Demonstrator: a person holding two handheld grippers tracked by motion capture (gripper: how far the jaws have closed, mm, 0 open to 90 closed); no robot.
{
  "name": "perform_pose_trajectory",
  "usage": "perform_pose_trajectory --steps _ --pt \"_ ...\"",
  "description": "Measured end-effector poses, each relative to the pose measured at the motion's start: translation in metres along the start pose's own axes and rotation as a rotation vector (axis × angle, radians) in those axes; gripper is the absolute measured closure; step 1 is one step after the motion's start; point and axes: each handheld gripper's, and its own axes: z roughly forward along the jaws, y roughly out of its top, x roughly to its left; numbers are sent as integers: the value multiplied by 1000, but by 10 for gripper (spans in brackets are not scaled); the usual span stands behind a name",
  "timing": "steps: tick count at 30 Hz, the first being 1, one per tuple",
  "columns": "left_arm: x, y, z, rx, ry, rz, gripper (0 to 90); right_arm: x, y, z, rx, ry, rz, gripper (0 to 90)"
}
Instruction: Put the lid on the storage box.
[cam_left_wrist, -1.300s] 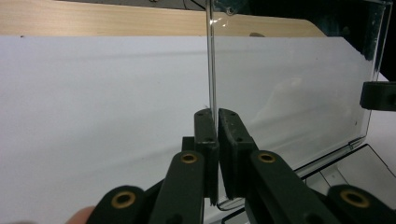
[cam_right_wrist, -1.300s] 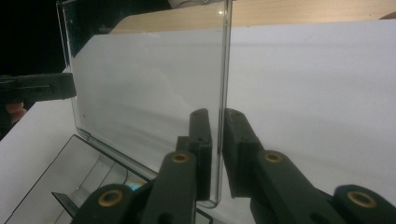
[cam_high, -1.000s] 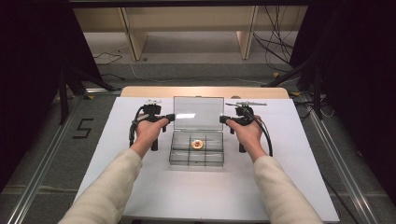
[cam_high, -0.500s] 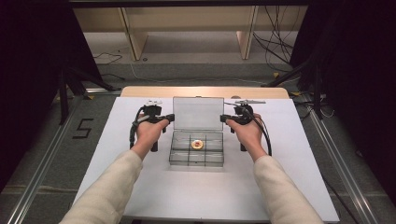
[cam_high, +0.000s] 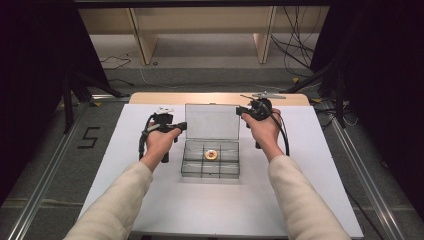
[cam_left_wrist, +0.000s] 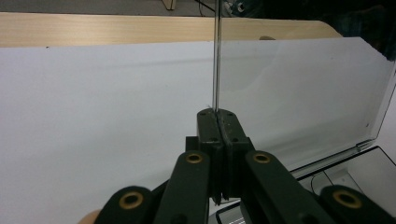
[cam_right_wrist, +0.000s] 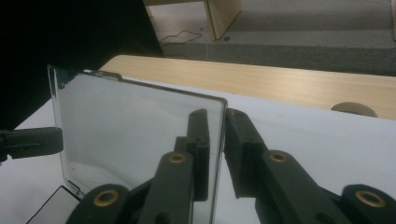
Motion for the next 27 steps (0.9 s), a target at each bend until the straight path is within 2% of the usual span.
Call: perform_pose_trajectory --steps 8,15,21,24,27 --pt "1 -1 1 -3 -4 1 895 -1 1 -1 6 5 53 848" --pt "2 -2 0 -7 -14 4 892 -1 1 -3 4 10 45 859" --pt "3 -1 0 -6 -21 37 881 0 0 -4 -1 9 33 863" --pt "4 3 -1 -39 -12 63 838 0 -1 -5 -9 11 23 864" --pt "5 11 -2 -64 -11 64 793 1 -2 -7 -16 11 13 866"
